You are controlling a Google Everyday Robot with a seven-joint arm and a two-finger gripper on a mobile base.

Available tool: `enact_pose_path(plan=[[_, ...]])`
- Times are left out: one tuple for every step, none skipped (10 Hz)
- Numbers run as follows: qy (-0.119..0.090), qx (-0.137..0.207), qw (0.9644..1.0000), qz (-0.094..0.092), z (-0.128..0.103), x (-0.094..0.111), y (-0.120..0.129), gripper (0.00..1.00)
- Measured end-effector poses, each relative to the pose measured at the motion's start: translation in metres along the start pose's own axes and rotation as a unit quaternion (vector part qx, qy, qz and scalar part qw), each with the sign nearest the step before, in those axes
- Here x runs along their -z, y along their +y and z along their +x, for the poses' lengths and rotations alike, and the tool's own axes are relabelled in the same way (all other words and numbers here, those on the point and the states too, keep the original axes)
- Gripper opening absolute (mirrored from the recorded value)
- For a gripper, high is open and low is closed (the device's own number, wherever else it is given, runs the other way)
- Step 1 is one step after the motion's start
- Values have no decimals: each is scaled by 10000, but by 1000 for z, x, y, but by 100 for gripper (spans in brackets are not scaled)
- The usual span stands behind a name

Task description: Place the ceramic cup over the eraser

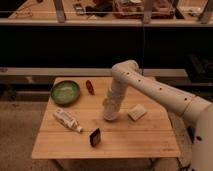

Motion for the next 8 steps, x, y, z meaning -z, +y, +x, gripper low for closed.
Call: enact_pose_path(plan=[[32, 239, 9997, 67, -20, 21, -6, 0], [-8, 516, 9986, 138, -47, 43, -13, 0], [-63, 715, 9973, 171, -67, 57, -15, 0], [-120, 855, 9961, 190, -82, 68, -15, 0], [-194, 991, 9945, 261, -97, 81, -15, 0], [-236, 1049, 9937, 328, -105, 90, -15, 0], [-273, 1100, 9926, 430, -112, 98, -14, 0], [-325, 1182, 9908, 564, -122, 106, -15, 0]])
